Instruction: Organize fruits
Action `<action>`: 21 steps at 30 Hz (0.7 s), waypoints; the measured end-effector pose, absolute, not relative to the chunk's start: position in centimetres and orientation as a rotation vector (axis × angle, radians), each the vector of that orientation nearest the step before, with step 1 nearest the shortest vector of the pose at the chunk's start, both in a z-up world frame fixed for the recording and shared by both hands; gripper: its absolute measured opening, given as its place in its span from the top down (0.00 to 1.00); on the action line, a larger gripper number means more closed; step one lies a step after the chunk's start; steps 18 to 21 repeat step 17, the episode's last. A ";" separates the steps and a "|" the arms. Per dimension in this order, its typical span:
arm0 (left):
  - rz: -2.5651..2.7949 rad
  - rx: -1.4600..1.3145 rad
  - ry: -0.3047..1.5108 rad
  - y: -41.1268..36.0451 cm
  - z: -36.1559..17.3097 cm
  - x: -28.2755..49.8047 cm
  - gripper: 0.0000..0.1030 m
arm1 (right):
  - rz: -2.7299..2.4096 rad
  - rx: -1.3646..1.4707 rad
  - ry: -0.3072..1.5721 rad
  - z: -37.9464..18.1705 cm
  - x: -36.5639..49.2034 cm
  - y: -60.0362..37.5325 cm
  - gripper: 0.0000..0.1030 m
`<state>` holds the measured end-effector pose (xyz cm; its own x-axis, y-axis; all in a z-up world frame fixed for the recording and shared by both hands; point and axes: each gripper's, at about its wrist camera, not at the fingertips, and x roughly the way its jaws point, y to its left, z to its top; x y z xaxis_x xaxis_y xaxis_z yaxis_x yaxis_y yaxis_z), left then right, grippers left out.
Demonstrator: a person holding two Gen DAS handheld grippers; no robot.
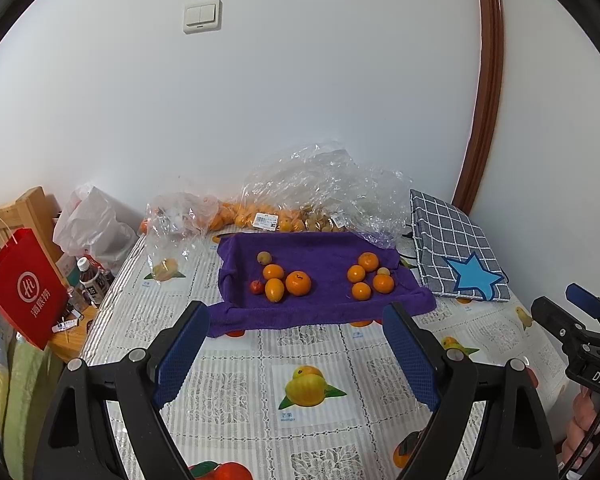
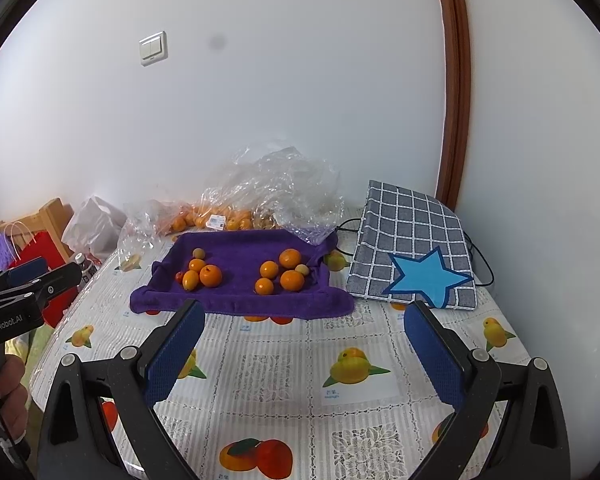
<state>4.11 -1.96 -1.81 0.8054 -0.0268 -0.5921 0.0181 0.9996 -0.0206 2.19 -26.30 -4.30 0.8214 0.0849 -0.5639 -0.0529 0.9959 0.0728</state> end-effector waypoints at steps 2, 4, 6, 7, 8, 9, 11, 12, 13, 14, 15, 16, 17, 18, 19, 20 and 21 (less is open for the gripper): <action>-0.023 -0.015 0.634 -2.0 -1.8 4.1 0.15 | 0.075 0.058 0.601 -4.2 2.2 -26.4 0.04; -0.026 -0.019 0.635 -2.0 -1.8 4.1 0.15 | 0.074 0.057 0.600 -4.2 2.2 -26.5 0.04; -0.027 -0.022 0.633 -1.9 -1.6 4.2 0.15 | 0.072 0.055 0.599 -4.1 2.1 -26.5 0.04; -0.029 -0.023 0.632 -1.9 -1.5 4.2 0.15 | 0.073 0.054 0.598 -4.1 2.1 -26.5 0.04; -0.031 -0.023 0.631 -1.9 -1.4 4.3 0.15 | 0.073 0.054 0.597 -4.1 2.0 -26.5 0.04; -0.032 -0.022 0.630 -1.9 -1.3 4.3 0.15 | 0.074 0.053 0.597 -4.1 2.0 -26.5 0.04; -0.033 -0.021 0.627 -1.9 -1.2 4.4 0.15 | 0.074 0.052 0.595 -4.0 2.0 -26.5 0.04; -0.036 -0.022 0.626 -1.9 -1.1 4.4 0.14 | 0.074 0.051 0.594 -4.0 2.0 -26.5 0.04; -0.038 -0.024 0.626 -1.9 -1.1 4.4 0.14 | 0.073 0.050 0.594 -4.0 2.0 -26.5 0.04; -0.039 -0.026 0.627 -1.8 -1.1 4.5 0.14 | 0.074 0.052 0.595 -4.0 2.0 -26.5 0.04; -0.041 -0.028 0.629 -1.8 -1.0 4.5 0.14 | 0.074 0.051 0.595 -4.0 2.1 -26.5 0.04; -0.044 -0.027 0.629 -1.7 -1.0 4.6 0.14 | 0.074 0.051 0.595 -4.0 2.0 -26.5 0.04; -0.047 -0.022 0.628 -1.8 -1.0 4.6 0.14 | 0.074 0.051 0.594 -4.0 2.0 -26.5 0.04; -0.047 -0.022 0.628 -1.8 -1.0 4.6 0.14 | 0.074 0.051 0.594 -4.0 2.0 -26.5 0.04; -0.047 -0.022 0.628 -1.8 -1.0 4.6 0.14 | 0.074 0.051 0.594 -4.0 2.0 -26.5 0.04; -0.047 -0.022 0.628 -1.8 -1.0 4.6 0.14 | 0.074 0.051 0.594 -4.0 2.0 -26.5 0.04; -0.047 -0.022 0.628 -1.8 -1.0 4.6 0.14 | 0.074 0.051 0.594 -4.0 2.0 -26.5 0.04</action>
